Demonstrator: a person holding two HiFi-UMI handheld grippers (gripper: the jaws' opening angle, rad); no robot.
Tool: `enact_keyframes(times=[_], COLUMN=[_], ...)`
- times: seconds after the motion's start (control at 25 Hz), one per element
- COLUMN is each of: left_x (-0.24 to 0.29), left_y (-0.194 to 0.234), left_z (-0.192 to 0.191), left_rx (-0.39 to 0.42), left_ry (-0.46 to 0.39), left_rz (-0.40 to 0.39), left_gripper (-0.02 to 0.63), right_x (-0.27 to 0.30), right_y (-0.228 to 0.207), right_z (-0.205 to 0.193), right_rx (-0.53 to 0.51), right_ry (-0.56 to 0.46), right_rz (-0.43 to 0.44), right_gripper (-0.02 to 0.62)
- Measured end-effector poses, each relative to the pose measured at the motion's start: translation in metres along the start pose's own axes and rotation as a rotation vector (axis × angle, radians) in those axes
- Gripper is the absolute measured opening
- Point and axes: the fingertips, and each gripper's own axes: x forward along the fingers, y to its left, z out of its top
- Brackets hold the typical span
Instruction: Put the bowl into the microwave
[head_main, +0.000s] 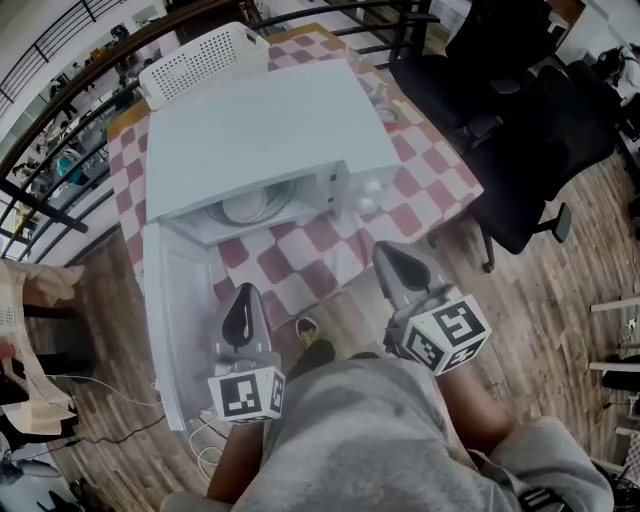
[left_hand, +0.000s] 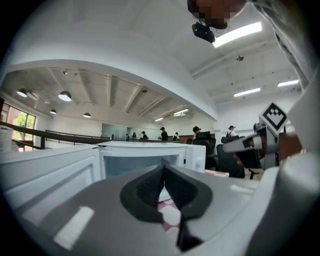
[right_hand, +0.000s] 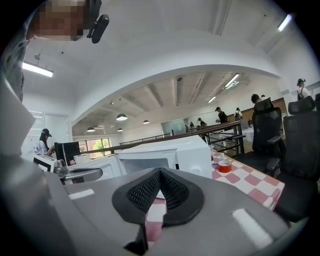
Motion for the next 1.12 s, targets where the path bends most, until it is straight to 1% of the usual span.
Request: enact_keyframes(times=[0.2, 0.36, 0.52, 0.68, 0.92, 1.12], left_x=[-0.036, -0.065, -0.101, -0.142, -0.200, -0.230], left_y=[-0.032, -0.063, -0.092, -0.115, -0.138, -0.146], left_z=[0.001, 0.005, 0.005, 0.001, -0.009, -0.009], left_rx=[-0.019, -0.021, -0.026, -0.036, -0.054, -0.045], left_ry=[-0.001, -0.005, -0.003, 0.007, 0.030, 0.031], left_rz=[0.027, 0.013, 0.006, 0.021, 0.060, 0.084], left_gripper=[0.011, 0.011, 0.011, 0.011, 0.011, 0.011], right_x=[-0.045, -0.082, -0.117, -0.157, -0.209, -0.231], right_y=[-0.009, -0.013, -0.004, 0.004, 0.017, 0.028], right_z=[-0.006, -0.012, -0.026, -0.046, -0.069, -0.080], right_rx=[-0.014, -0.010, -0.014, -0.024, -0.007, 0.001], right_ry=[0.009, 0.005, 0.017, 0.042, 0.059, 0.066], right_rz=[0.010, 0.017, 0.044, 0.058, 0.077, 0.096], right_gripper=[-0.008, -0.008, -0.008, -0.008, -0.008, -0.008])
